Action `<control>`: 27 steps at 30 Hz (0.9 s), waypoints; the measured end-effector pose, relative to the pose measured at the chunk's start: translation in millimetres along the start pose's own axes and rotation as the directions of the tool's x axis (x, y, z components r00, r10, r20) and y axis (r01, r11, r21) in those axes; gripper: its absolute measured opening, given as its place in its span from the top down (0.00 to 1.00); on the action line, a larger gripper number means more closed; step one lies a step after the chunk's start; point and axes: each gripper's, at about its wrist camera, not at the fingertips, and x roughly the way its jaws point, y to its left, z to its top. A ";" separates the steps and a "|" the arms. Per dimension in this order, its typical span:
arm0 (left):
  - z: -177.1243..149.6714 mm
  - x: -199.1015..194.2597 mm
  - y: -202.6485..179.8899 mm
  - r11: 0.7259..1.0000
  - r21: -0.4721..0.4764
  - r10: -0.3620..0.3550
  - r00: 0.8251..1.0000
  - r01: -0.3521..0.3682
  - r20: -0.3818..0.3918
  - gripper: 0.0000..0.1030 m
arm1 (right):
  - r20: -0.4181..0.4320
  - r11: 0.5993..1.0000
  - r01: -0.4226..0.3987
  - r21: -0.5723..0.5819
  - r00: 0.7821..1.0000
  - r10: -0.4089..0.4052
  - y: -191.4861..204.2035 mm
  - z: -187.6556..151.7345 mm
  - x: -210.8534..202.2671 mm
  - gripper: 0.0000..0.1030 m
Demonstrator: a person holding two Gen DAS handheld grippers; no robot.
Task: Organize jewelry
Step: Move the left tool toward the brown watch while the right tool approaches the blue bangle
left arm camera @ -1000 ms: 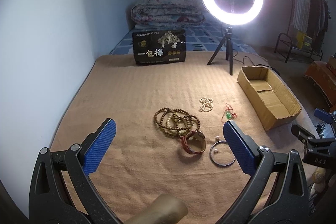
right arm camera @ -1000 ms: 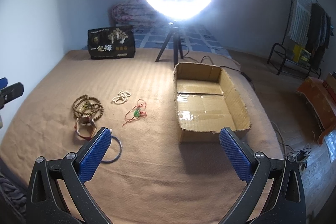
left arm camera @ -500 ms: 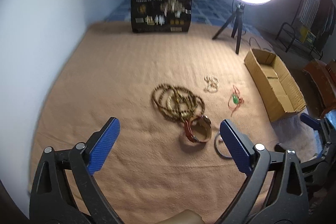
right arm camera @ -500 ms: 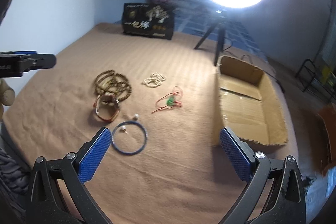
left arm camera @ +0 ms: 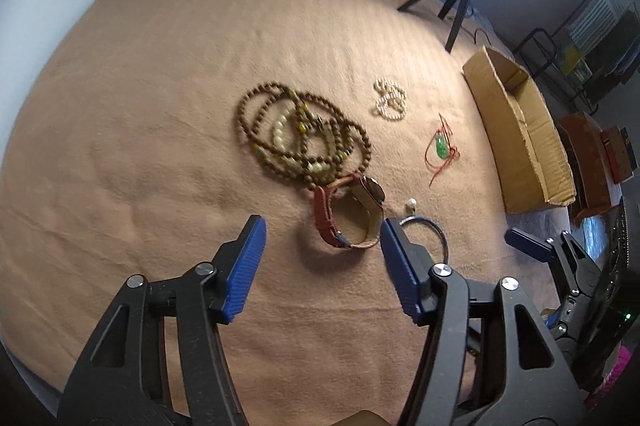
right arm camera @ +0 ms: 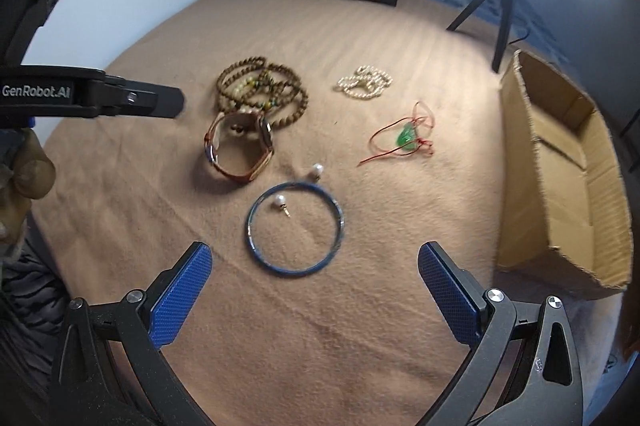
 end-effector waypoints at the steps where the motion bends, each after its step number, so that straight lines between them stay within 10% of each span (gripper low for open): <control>1: 0.2 5.6 0.4 1.000 -0.013 -0.009 1.000 0.009 -0.020 0.49 | -0.006 1.000 -0.001 -0.003 1.000 0.001 0.5 0.0 3.4 0.01; 27: 2.2 57.9 11.9 0.998 -0.063 -0.014 0.989 0.005 -0.148 0.69 | -0.109 0.998 -0.051 -0.025 0.993 0.048 1.5 7.9 53.2 0.10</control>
